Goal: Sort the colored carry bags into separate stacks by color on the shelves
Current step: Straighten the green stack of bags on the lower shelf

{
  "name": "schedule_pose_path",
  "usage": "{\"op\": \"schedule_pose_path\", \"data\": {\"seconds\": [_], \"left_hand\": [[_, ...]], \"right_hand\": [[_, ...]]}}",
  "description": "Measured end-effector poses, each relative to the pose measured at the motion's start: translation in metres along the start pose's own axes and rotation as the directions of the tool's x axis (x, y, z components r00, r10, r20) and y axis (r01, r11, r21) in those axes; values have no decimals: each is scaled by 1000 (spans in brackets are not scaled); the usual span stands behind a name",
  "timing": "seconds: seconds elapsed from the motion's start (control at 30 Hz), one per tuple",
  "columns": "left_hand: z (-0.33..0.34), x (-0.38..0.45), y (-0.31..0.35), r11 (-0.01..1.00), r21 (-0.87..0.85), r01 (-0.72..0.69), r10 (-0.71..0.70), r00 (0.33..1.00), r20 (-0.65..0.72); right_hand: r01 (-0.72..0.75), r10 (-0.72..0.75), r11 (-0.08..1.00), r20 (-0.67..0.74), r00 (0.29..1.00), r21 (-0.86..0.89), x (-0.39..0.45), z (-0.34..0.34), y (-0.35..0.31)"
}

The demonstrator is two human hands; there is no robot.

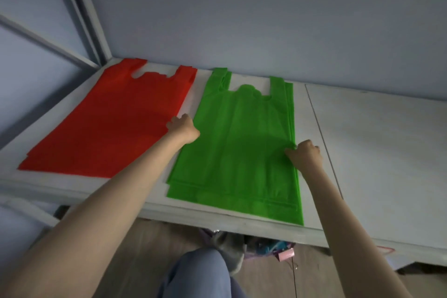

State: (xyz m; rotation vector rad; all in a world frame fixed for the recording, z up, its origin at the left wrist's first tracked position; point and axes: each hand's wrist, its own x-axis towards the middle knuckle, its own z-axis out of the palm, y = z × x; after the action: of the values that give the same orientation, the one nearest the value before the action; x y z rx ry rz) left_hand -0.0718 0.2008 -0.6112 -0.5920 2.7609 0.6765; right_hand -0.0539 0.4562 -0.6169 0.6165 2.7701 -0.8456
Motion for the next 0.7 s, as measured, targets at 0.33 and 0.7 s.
{"op": "schedule_pose_path", "data": {"seconds": [0.33, 0.7], "left_hand": [[8, -62, -47, 982, -115, -150, 155, 987, 37], [5, -118, -77, 924, 104, -367, 338, 913, 227]], "right_hand": [[-22, 20, 996, 22, 1000, 85, -7, 4, 6], [110, -109, 994, -53, 993, 19, -6, 1, 1]]}}
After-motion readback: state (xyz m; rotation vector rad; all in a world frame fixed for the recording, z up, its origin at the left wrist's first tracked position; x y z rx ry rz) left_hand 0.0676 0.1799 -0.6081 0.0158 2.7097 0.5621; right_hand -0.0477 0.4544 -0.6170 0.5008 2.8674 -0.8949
